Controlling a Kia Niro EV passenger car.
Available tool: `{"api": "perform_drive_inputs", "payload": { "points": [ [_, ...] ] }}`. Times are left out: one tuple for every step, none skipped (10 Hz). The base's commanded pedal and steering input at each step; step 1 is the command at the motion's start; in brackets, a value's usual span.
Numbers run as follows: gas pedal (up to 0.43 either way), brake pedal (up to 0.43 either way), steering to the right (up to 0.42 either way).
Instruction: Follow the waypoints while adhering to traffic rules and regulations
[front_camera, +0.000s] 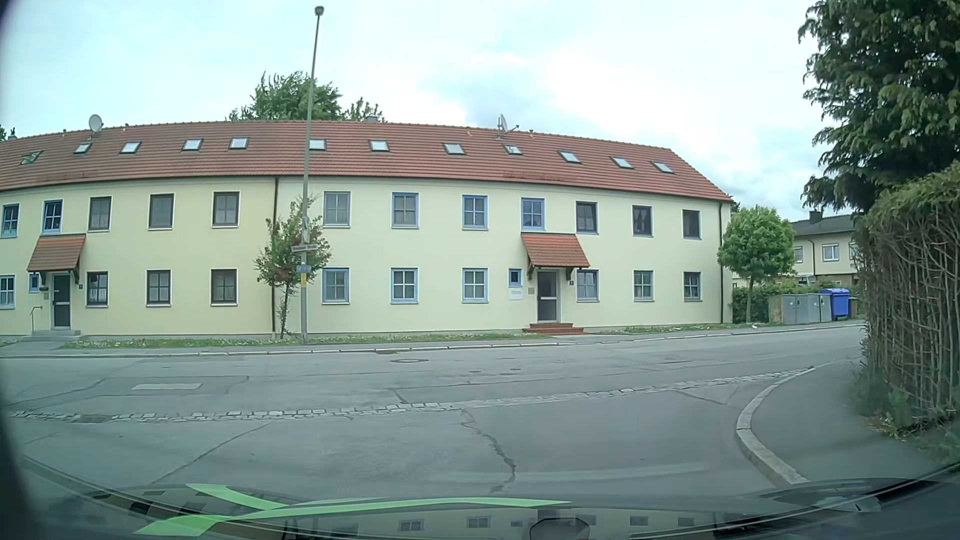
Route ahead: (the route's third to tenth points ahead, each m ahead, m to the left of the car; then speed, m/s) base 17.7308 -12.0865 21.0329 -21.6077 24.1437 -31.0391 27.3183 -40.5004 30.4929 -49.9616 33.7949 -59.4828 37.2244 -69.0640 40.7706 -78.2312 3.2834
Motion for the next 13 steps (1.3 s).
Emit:
{"api": "perform_drive_inputs", "payload": {
  "points": [
    [0.000,0.122,0.075],
    [0.000,0.128,0.087],
    [0.000,0.146,0.100],
    [0.000,0.146,0.119],
    [0.000,0.146,0.126],
    [0.000,0.146,0.128],
    [0.000,0.152,0.126],
    [0.000,0.183,0.126],
    [0.000,0.207,0.126],
    [0.000,0.207,0.126],
    [0.000,0.207,0.126],
    [0.000,0.232,0.126],
    [0.000,0.238,0.126]
  ]
}}
